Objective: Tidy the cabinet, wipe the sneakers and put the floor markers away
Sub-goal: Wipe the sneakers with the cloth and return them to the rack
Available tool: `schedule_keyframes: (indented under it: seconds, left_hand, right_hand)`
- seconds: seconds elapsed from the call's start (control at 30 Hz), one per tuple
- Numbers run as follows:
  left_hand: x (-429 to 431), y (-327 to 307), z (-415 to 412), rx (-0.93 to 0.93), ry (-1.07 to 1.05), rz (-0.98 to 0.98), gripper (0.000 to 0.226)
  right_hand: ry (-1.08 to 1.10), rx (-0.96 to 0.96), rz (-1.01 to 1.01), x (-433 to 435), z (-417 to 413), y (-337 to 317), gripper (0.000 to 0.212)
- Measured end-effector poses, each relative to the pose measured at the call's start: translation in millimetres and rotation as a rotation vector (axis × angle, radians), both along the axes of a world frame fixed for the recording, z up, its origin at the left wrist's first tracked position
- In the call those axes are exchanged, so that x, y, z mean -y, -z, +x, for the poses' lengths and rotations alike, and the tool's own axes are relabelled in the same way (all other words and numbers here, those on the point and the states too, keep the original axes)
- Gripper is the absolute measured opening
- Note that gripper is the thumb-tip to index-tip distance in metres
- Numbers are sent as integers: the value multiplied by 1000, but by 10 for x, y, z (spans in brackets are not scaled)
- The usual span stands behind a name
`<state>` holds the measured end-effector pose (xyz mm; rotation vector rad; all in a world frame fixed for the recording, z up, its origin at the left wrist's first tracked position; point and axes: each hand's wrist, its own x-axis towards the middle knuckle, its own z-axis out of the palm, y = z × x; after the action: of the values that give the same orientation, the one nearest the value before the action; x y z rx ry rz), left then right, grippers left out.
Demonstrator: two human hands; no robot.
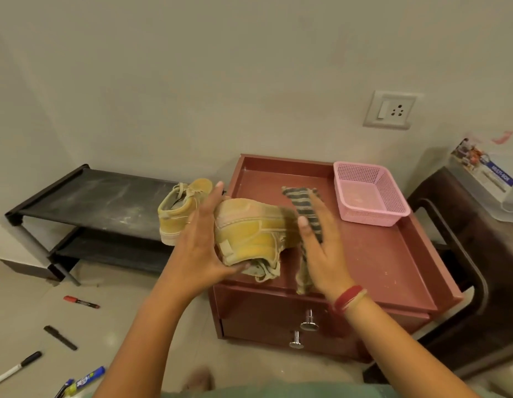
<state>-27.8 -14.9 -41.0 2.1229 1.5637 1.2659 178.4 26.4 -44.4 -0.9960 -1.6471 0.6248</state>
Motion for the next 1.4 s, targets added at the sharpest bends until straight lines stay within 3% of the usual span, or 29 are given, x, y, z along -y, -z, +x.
schedule_keyframes:
  seconds: [0.17, 0.27, 0.37, 0.5, 0.67, 0.73, 0.8, 0.87, 1.0, 1.1, 1.2, 1.33, 1.4]
  left_hand:
    - [28, -16, 51, -15, 57, 40, 116]
    - [39, 32, -39, -32, -3, 36, 113]
    - [28, 85, -175, 0, -42, -8, 108]
    - [-27, 129, -246, -17, -71, -6, 81]
    - [-62, 168, -309, 80, -90, -53, 80]
    - [-52, 176, -354, 129, -129, -66, 79]
    - [-43, 184, -384, 171, -158, -92, 79]
    - [-43, 192, -406, 198, -164, -131, 80]
    - [-77, 244, -462, 275, -166, -223, 80]
    - [-149, 260, -548, 320, -215, -304, 80]
    - [-196, 231, -528, 253, -261, -320, 83]
    - [-164, 166, -344, 39, -391, -28, 83]
    - [-183, 170, -299, -166, -370, 96, 73]
  right_hand:
    - [-196, 371, 181, 91, -464, -72, 49]
    - [-252, 481, 117, 22, -547, -6, 44]
    - [-211, 434, -90, -158, -438, 185, 41]
    - [-111, 361, -216, -425, -239, 426, 52]
    - [-13, 159, -553, -686, 58, 789, 69]
    - [-7, 103, -616, -658, 72, 755, 50]
    - [37, -52, -550, -590, -22, 604, 36]
    - [14, -93, -405, -513, -165, 493, 48]
    - [-18, 267, -209, -439, -299, 659, 56]
    - [11, 50, -394, -553, -170, 783, 47]
    - [21, -210, -580, -590, -65, 688, 26]
    - [190, -625, -774, -606, 71, 583, 30]
    - [191, -698, -865, -617, 147, 533, 30]
